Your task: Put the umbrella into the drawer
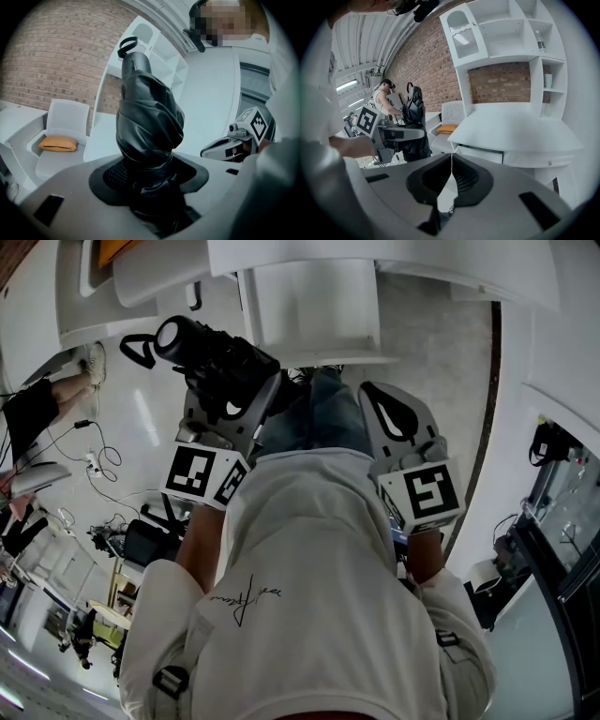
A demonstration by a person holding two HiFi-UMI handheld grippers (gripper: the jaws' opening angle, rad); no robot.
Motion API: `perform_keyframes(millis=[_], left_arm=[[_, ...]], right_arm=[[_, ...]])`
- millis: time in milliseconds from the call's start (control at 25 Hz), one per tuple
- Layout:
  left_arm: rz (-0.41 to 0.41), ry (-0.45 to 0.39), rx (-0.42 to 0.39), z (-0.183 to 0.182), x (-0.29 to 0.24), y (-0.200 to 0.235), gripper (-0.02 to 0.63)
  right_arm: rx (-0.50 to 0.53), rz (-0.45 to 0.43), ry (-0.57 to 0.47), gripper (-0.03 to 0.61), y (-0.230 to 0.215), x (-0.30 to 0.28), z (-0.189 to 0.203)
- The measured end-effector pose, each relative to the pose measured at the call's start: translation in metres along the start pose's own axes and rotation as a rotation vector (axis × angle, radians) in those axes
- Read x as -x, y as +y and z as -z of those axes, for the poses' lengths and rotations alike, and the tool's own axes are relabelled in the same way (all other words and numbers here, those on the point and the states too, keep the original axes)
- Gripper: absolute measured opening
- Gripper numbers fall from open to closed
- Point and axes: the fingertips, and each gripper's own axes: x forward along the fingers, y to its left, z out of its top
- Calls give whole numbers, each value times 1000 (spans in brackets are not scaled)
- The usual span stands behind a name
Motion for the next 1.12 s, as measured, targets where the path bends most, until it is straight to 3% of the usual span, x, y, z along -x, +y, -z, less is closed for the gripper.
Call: perform_keyframes(millis=[400, 600, 720, 1120], left_arm=[[-30, 55, 17, 19, -18, 8, 256], [-38, 74, 19, 22, -30, 12, 256], [-42, 78, 15, 23, -28, 13, 256], [-38, 111, -10, 27, -28, 19, 256]], right_arm=[[-29, -55, 9, 26, -6, -15, 12], [-25, -72, 73, 26, -14, -16, 23], [-51, -65, 31, 26, -11, -15, 17], [-67, -69, 34, 26, -6, -11, 21]])
